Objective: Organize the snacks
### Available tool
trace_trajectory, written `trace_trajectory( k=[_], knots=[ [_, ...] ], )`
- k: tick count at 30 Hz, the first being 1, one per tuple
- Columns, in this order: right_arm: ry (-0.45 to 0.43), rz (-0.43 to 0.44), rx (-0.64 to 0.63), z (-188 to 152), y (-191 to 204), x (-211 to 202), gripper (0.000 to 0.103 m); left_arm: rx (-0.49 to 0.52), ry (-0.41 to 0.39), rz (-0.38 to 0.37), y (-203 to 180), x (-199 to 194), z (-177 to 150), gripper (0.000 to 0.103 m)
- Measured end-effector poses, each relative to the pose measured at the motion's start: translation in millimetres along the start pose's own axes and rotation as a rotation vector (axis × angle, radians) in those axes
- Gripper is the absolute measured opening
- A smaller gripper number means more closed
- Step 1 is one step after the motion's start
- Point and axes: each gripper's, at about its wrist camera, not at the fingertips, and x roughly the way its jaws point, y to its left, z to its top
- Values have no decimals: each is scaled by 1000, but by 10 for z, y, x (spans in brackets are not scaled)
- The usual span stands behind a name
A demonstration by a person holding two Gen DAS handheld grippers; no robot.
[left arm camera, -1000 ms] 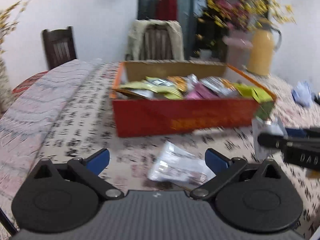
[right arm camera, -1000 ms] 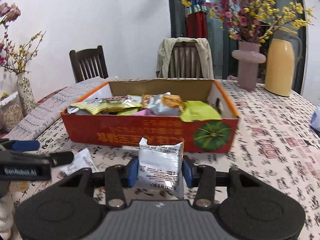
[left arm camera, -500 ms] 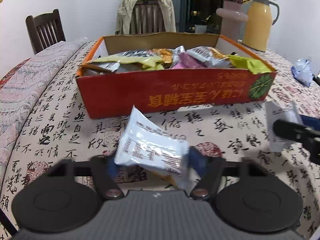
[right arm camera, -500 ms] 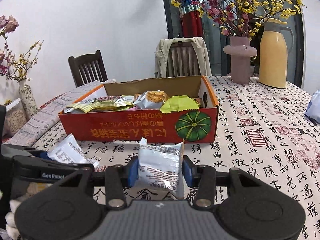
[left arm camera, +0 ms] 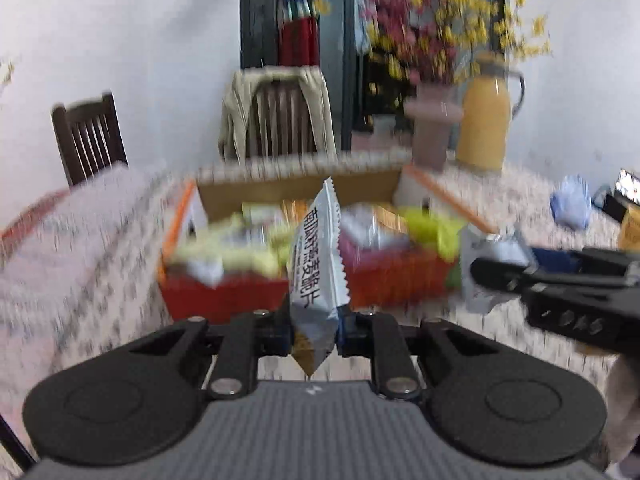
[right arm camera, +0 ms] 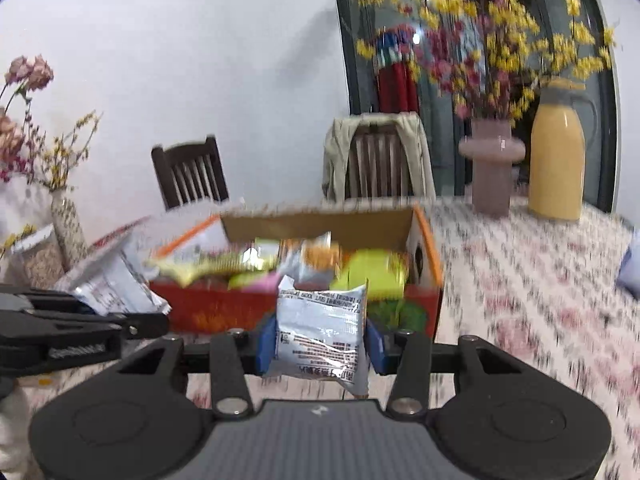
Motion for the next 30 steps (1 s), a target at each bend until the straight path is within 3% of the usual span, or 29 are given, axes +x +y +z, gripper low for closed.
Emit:
trace_trajectory(
  k=[5, 9, 11, 12, 13, 14, 15, 16, 17, 23, 30],
  knots=[
    [-57, -41, -15, 414, -13, 304, 45, -20, -82, 69, -5, 122, 477, 19],
    [-44, -65, 3, 641, -62, 673, 45, -66, -73, 139, 67, 425, 669, 20],
    [-21, -66, 0, 673, -80, 833, 46, -89, -57, 170, 110, 551, 682, 27],
    [-2, -63, -1, 677, -87, 896, 49, -98, -54, 178, 128, 588, 677, 47],
    [16, -62, 0, 677, -98, 947, 50, -112, -61, 196, 151, 596, 661, 77],
    [22, -72, 3, 670, -109, 966, 63, -122, -77, 214, 185, 569, 639, 91],
    [21, -83, 8, 661, -119, 965, 89, -129, -100, 236, 202, 537, 624, 103],
    [11, -95, 16, 645, -133, 941, 101, -136, -120, 253, 222, 488, 610, 103],
    [-9, -108, 25, 630, -147, 902, 103, -143, -117, 255, 261, 461, 598, 103],
    [-41, -109, 11, 559, -141, 606, 103, -150, -147, 259, 322, 194, 463, 103],
    [-60, -94, -47, 258, -22, 9, 103, -129, -175, 200, 272, -349, 55, 103]
  ],
)
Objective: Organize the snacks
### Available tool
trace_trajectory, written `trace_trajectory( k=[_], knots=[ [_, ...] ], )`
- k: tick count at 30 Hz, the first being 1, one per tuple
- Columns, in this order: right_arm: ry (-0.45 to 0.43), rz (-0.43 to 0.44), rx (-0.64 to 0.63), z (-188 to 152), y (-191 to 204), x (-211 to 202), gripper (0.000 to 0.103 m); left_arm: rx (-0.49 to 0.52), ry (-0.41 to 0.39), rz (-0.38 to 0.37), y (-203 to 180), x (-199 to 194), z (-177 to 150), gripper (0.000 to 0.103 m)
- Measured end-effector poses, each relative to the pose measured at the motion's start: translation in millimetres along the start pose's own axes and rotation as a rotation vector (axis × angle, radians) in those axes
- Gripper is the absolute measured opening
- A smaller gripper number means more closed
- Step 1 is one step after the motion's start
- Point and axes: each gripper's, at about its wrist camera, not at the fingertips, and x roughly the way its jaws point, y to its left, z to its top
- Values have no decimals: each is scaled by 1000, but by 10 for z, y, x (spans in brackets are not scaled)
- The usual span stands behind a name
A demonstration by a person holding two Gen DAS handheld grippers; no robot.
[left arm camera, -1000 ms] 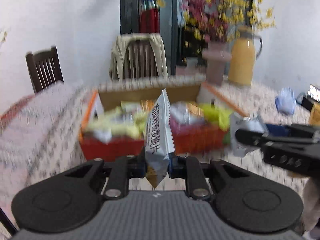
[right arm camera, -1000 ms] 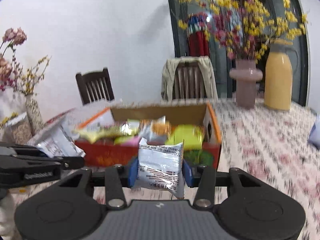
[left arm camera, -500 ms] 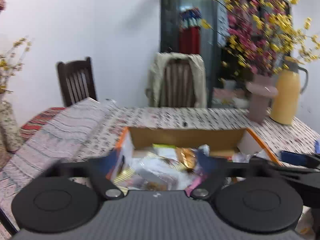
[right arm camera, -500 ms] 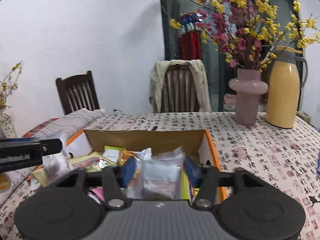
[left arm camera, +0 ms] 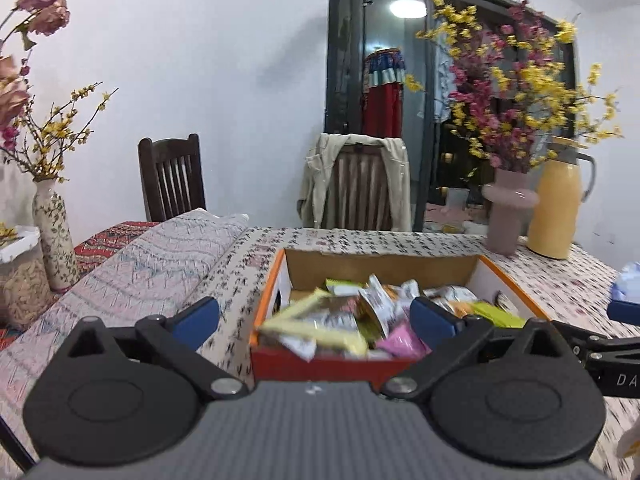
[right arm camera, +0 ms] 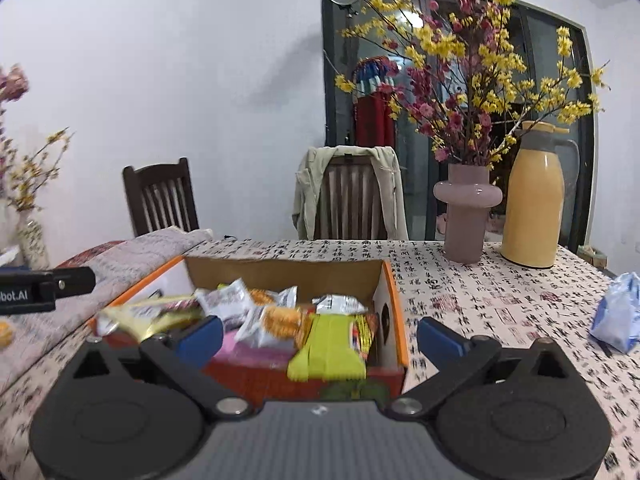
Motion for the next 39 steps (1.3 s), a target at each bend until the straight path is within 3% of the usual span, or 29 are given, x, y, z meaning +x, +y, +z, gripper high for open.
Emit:
trace_trajectory(
  k=[7, 16, 39],
  knots=[
    [35, 31, 11, -425, 33, -565, 103, 25, 40, 10, 46, -440, -522, 103],
    [129, 29, 52, -849, 24, -767, 103, 16, 127, -50, 88, -664, -955, 103],
    [159, 31, 52, -981, 64, -886, 103, 10, 132, -64, 96, -750, -1027, 103]
  ],
)
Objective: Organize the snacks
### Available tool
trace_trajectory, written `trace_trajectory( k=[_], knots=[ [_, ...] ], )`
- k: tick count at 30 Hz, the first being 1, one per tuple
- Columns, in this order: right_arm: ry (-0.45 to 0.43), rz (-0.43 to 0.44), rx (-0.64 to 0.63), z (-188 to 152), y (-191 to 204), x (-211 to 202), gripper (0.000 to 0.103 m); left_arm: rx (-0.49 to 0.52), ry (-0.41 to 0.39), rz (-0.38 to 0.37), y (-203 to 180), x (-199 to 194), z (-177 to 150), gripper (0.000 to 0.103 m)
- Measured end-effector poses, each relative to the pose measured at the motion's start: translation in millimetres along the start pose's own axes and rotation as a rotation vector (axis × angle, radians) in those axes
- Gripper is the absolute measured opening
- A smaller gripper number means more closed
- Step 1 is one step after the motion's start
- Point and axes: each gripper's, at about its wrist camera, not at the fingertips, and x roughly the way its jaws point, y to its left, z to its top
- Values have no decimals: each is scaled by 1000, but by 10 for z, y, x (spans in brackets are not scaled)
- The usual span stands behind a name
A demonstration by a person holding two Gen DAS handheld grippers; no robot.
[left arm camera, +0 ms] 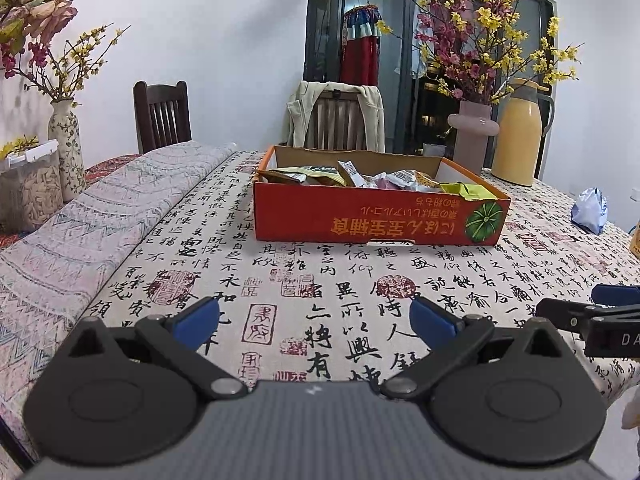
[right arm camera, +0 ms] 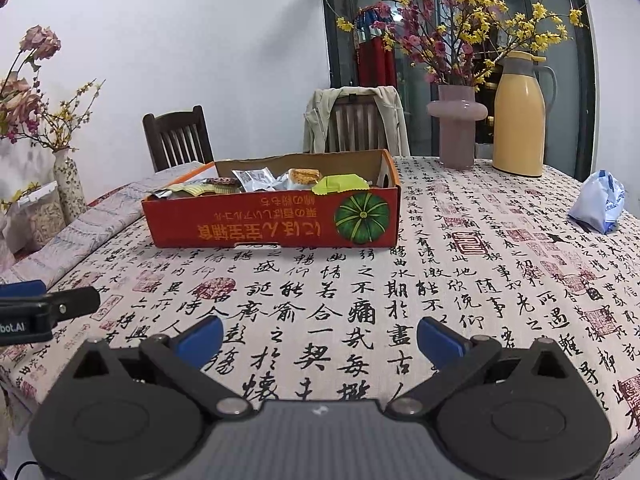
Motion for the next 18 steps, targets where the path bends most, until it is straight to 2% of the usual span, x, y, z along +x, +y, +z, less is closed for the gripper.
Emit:
trace_trajectory(
  k=[18],
  knots=[
    [3, 1, 0, 0, 13, 4, 103, 3, -7, -3, -9, -14, -11, 103]
  ],
)
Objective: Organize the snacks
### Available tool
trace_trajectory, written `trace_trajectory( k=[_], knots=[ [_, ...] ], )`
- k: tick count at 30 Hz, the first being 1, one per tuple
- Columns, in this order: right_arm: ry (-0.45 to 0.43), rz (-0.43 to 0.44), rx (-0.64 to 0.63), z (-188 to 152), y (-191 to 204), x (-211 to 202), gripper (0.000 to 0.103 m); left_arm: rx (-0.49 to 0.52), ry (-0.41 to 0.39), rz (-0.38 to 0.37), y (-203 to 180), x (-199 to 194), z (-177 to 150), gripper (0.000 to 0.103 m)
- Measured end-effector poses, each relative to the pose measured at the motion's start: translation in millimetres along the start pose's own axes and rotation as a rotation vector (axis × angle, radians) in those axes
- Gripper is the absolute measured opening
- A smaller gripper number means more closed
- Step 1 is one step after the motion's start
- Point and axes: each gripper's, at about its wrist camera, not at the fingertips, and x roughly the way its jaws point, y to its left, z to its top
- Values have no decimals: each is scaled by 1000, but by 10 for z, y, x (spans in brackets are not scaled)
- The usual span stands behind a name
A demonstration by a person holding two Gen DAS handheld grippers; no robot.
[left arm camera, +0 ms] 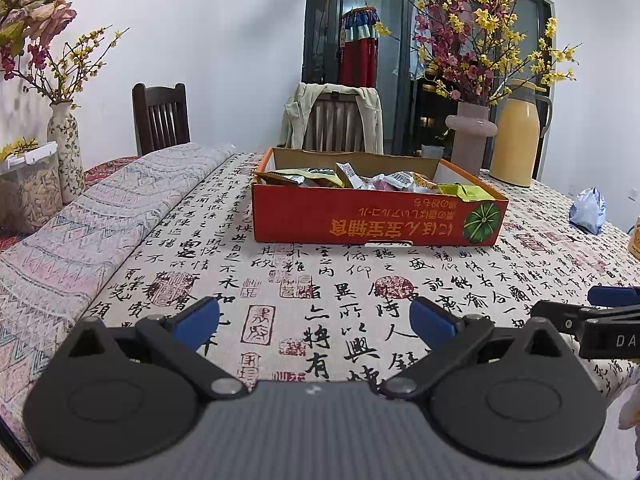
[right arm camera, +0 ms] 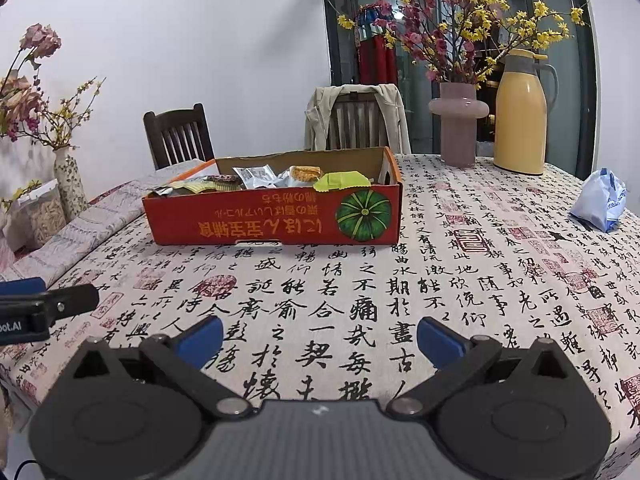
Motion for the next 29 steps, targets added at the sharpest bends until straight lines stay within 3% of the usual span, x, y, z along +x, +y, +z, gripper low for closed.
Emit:
trace_trajectory(
  k=[29],
  knots=[
    [8, 5, -1, -22, 38, 13, 103, -14, -17, -5, -4, -28, 22, 103]
  ],
)
